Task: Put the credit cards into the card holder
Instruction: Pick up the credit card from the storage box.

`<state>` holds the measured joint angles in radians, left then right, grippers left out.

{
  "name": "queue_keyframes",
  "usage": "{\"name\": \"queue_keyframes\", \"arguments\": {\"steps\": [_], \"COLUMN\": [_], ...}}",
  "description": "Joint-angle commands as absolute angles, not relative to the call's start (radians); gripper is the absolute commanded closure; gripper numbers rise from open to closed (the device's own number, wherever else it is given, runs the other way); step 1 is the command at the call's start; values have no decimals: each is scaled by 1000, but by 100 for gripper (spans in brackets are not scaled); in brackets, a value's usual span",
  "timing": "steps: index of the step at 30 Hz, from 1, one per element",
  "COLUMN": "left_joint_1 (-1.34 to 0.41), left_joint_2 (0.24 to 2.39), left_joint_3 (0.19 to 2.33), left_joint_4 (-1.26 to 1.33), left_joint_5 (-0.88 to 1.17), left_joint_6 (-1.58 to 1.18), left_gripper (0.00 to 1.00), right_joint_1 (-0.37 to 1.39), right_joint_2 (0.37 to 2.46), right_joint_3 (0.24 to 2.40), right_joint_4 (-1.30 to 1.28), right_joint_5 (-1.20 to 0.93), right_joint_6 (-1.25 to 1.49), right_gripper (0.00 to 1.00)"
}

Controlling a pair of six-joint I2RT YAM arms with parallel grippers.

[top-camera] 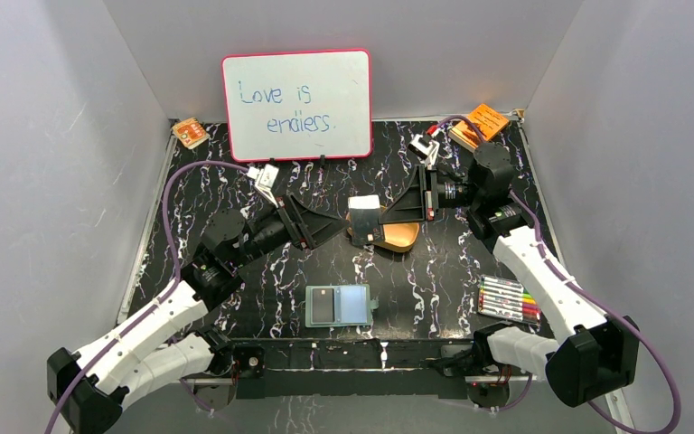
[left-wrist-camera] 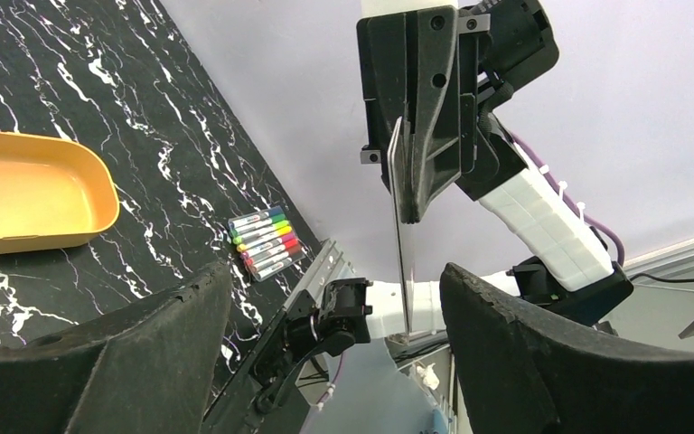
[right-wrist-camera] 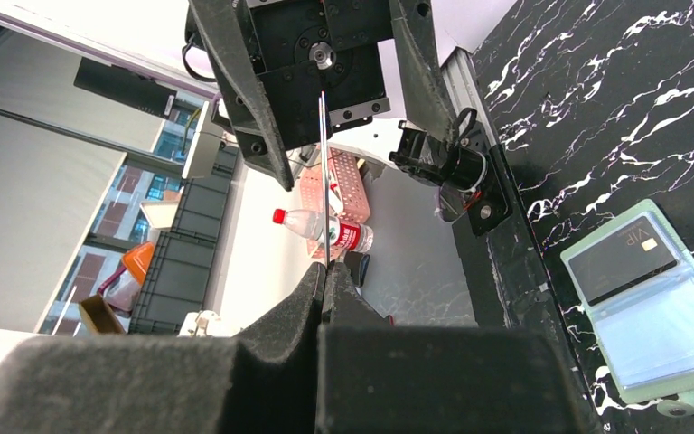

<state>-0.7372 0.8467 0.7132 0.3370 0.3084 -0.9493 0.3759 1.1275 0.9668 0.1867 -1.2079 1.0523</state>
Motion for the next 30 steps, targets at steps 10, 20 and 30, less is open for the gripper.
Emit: {"name": "queue_keyframes", "arguments": {"steps": [10, 20, 30], "left_joint_1": [-740, -740, -741], "left_joint_2": [853, 851, 897], "left_joint_3": [695, 678, 698], "left_joint_4": [363, 364, 435], "left_joint_5": [329, 327, 386], "left_joint_6": [-928, -932, -960], "left_gripper": [23, 28, 28], "right_joint_1": [388, 396, 425], "right_joint_2": [1109, 1106, 1112], "right_joint_3": [977, 977, 980], "right_joint_4": [290, 318, 314], "right_joint_5": [-1232, -1232, -1216], "right_joint_6": [1085, 1103, 1108], "right_gripper": [100, 100, 100]}}
